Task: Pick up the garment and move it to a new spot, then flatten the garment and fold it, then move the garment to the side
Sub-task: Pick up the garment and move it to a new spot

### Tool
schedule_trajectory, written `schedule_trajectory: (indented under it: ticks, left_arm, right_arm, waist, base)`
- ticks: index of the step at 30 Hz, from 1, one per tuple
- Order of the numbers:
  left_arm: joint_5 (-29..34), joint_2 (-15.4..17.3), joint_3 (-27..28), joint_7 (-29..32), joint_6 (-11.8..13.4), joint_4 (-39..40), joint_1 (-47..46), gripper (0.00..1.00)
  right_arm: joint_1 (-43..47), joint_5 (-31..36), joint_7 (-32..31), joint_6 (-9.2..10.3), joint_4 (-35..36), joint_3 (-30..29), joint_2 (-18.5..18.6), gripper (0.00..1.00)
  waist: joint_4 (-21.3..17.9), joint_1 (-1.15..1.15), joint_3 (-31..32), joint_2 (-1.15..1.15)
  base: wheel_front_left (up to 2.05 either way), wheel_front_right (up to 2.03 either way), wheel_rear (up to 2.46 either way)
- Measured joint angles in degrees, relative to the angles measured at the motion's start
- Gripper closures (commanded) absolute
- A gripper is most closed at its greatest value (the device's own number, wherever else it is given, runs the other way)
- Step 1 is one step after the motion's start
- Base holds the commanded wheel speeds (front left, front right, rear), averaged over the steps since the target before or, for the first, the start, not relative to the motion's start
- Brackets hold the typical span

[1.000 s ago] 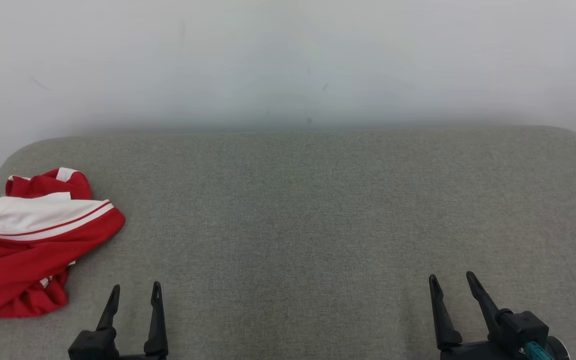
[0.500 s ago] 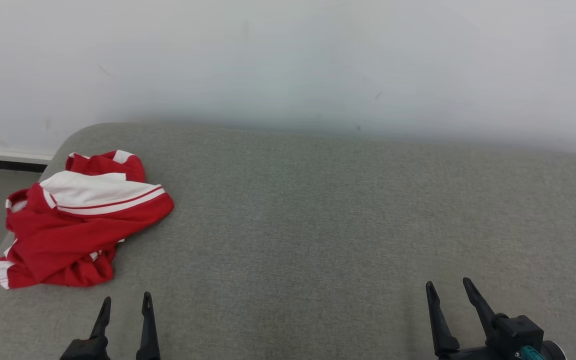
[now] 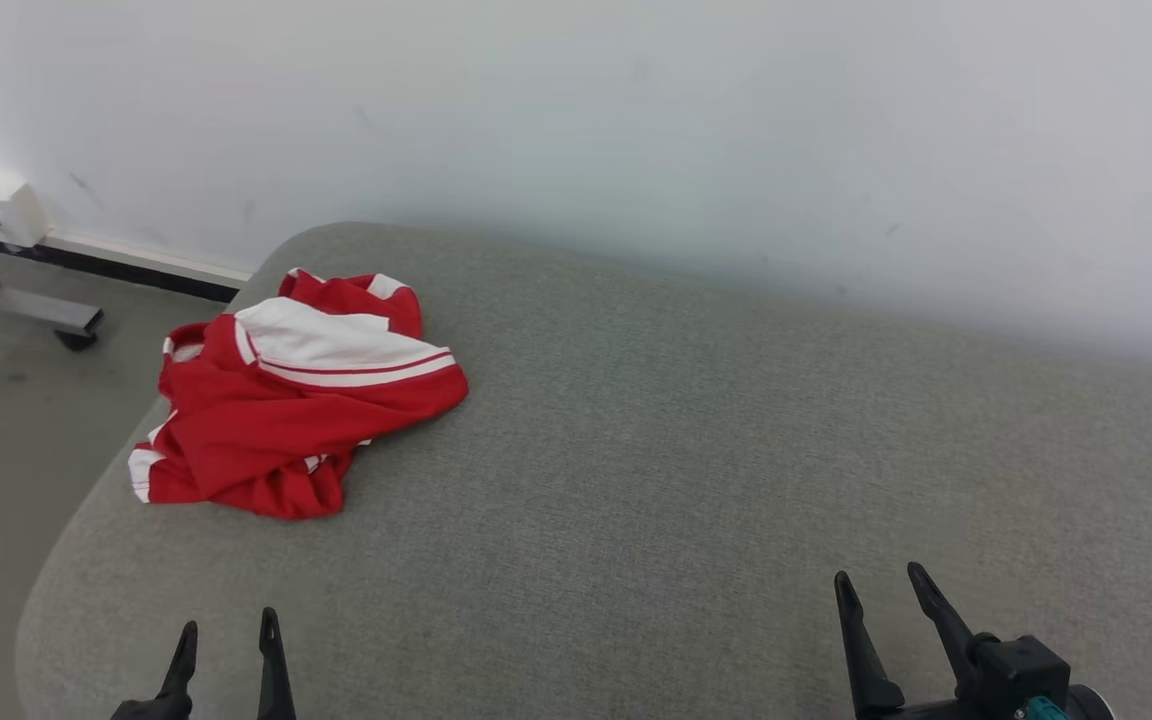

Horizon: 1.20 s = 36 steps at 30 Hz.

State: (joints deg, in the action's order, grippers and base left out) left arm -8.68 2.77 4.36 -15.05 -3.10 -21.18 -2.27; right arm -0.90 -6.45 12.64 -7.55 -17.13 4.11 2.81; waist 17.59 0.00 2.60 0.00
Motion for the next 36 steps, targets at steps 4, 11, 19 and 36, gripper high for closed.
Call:
schedule_trajectory:
  ticks: [4,11,19,36]
  left_arm:
    - [0.0,0.0,0.7,0.0,-0.4,-0.4,0.1,0.0]
    - [0.0,0.0,1.8,0.0,-0.4,-0.4,0.1,0.0]
    - [-0.2,0.1,3.3,0.0,-0.4,-0.3,-0.3,0.0]
    - [-13.3,3.2,6.6,10.2,-3.3,-9.9,-21.6,0.0]
  right_arm:
    - [0.0,-0.1,0.0,0.0,-0.2,0.3,0.0,0.0]
    - [-0.1,-0.4,0.3,0.0,-0.3,0.4,0.0,0.0]
    - [-0.4,-0.5,0.6,0.0,-0.7,0.6,0.0,0.0]
    - [-6.2,1.9,-0.7,0.0,1.9,2.4,0.0,0.0]
  waist:
    - [2.4,0.0,0.1,0.0]
    - [5.7,0.0,-0.3,0.0]
    - [7.4,0.0,-1.6,0.0]
    - [5.5,0.0,-8.6,0.0]
  base:
    - [0.0,0.0,0.0]
    - [0.0,0.0,0.0]
    - [0.0,0.0,0.0]
    - [0.0,0.0,0.0]
